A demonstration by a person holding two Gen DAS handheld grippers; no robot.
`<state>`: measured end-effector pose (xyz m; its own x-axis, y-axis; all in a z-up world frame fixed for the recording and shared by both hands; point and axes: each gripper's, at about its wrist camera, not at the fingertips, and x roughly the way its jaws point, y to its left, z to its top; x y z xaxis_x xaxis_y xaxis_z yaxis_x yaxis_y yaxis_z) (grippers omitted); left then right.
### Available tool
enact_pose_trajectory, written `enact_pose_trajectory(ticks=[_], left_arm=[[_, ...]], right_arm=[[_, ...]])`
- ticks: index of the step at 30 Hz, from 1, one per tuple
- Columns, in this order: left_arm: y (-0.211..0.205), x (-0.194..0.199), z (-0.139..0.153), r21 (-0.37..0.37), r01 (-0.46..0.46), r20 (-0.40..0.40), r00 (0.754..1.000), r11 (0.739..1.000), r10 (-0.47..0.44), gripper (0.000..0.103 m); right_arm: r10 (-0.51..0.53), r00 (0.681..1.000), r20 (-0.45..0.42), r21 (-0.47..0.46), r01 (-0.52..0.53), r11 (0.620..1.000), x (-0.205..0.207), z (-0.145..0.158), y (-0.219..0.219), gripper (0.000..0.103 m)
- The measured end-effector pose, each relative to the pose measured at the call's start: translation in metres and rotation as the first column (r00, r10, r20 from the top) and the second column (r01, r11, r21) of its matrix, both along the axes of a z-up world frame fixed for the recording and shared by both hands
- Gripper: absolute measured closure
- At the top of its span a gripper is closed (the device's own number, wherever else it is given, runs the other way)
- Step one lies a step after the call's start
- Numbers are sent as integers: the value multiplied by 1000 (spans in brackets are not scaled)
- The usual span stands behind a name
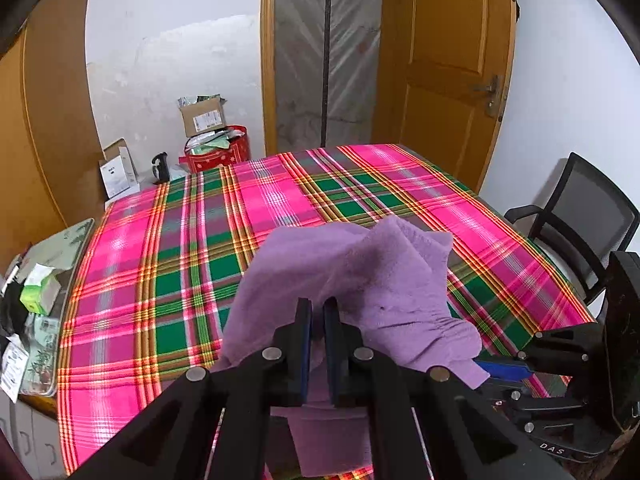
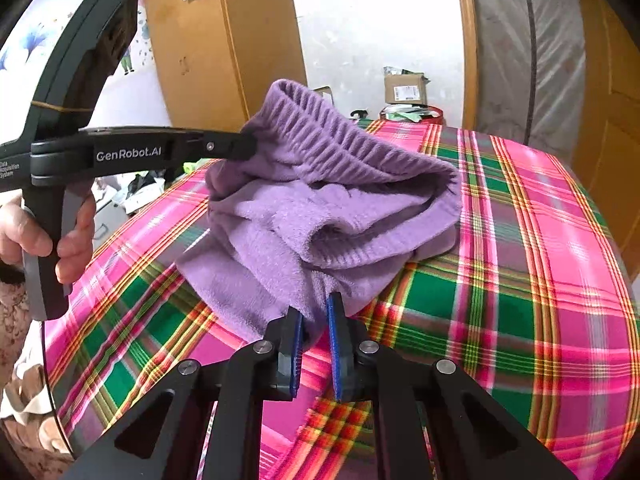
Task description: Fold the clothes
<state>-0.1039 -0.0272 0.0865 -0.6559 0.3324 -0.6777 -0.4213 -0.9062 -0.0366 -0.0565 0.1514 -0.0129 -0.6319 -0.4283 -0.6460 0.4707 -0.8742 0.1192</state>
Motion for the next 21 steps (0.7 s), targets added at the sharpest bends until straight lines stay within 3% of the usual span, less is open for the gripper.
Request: enact_pose_trajectory(ticks=[6,10,18,21], left_arm=[[4,-2,-10,-15,42,48,998,999,-41,94],[8,-1,-16,-42,78,72,995,996,-75,90],[20,-8,-24,-104,85,88,993,991,-76,88],[16,-11,-21,-71,64,86,995,995,-58,93]], right_arm=[[17,999,44,9,-18,1000,-7,-5,-7,88],[8,998,67,25,-10,1000,-11,-10,-9,69],[42,992,117,47,-47,998,-20,-25,-18,66],[34,992,125,22,-37,999,-25,-29,-18,67]])
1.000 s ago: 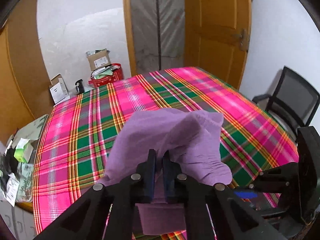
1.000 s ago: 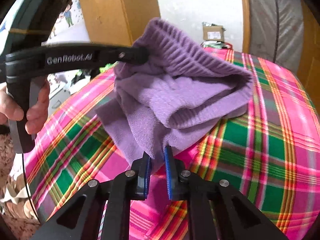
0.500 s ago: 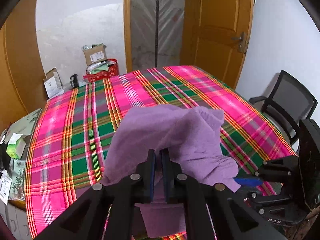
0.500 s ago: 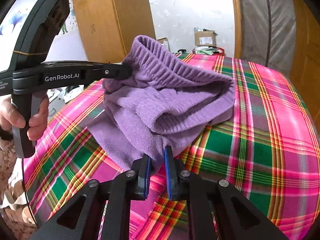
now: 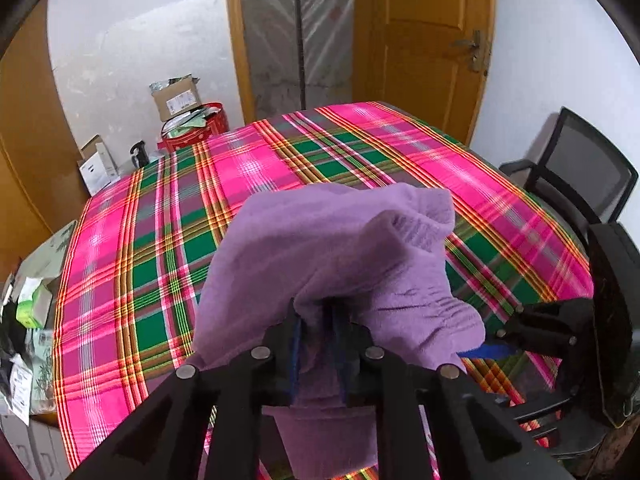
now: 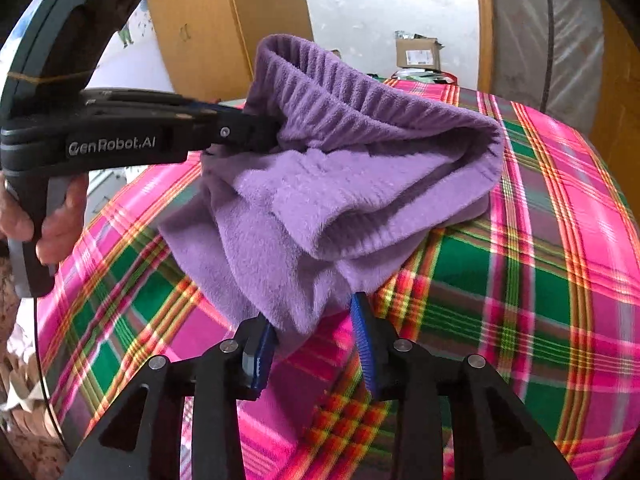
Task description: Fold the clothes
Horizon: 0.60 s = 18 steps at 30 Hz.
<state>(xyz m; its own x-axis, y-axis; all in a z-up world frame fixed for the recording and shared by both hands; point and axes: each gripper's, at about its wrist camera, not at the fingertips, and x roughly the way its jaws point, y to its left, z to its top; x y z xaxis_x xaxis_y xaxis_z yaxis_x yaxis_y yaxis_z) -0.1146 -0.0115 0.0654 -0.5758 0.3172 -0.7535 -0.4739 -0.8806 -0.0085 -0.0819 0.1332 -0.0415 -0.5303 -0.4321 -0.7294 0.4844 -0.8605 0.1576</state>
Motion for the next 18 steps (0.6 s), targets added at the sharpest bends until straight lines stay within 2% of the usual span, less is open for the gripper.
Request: enact_pose_trajectory(ticks=[2,5,10,18], left_arm=[[-7,-2,4,38,-17,-1,1000,999,17,97],[-18,-3,15,63,-61,-32,997,996,64,98],[-36,-2,34,113,-135,-82,986,984,145,99],[-69,4,51,201,-230,-91,963,952,252,99]], right_arm=[[-21,1000,4,-22,21,1000,-4,0,4,80],[-51,999,-6,-46,51,998,-8,4,13,88],[-104,990,-90,-39,101,994,-3,23,26,91],[-179,963,-199,-29,177,984,-6,56,54,92]])
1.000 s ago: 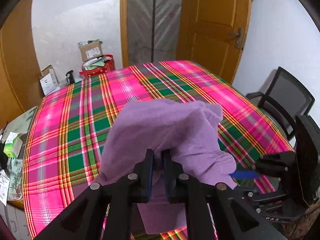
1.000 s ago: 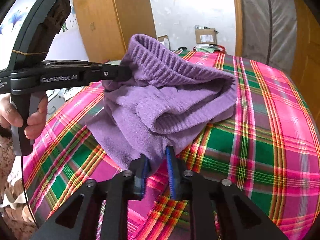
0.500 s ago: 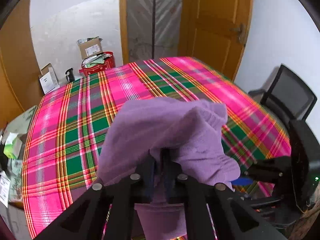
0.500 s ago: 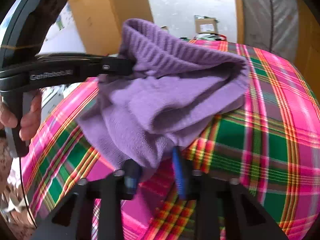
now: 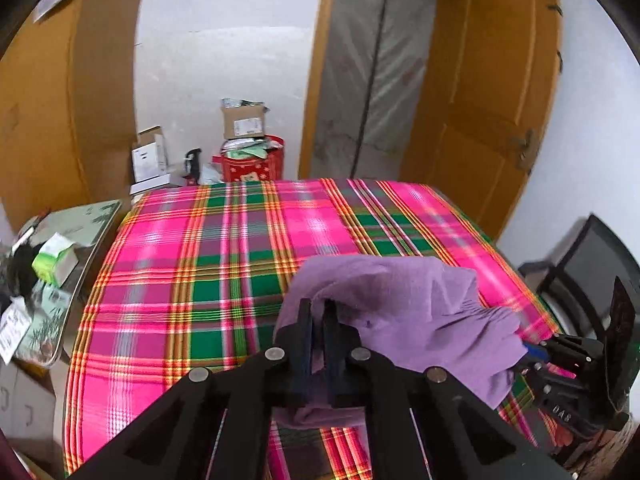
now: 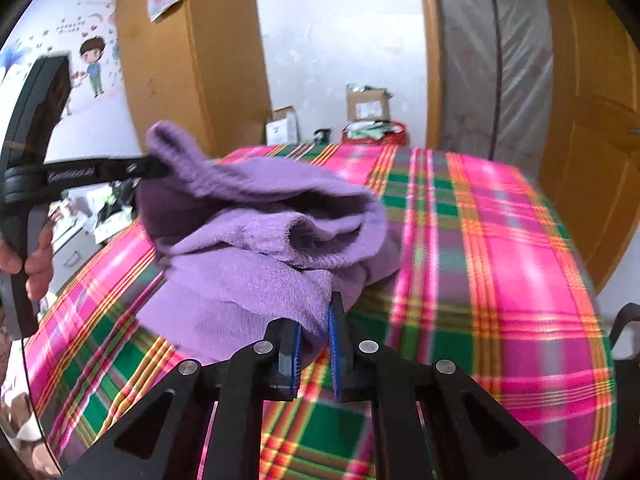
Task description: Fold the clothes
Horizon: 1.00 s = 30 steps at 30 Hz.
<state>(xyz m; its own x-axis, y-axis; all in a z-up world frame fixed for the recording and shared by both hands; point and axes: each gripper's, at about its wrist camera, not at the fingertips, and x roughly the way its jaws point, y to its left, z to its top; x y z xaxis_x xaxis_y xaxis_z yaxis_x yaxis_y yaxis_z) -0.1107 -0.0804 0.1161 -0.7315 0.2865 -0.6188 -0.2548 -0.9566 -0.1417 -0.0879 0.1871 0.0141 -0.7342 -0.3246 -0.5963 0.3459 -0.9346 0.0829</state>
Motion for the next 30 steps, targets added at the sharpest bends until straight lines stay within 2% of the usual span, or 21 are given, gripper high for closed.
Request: enact_pose_trajectory(ticks=[13,24,27,30], left_arm=[[-23,28,8,77,-57,-22,998,995,59,99],[-27,55,17,137,-75,-52,995,988,83,99],[-24,57,10,124,-73,-32,997,990,77,99],[-19,55,-4,133,-62,22,998,989,59,99]], right_arm=[[-114,990,-82,-14,113,994,-6,37,38,92],[-173,969,-177,31,181,983,0,66,65,92],[-174,969,-178,48,185,982,-1,69,70,92],[-180,969,-170,71,194,978,0,68,74,92]])
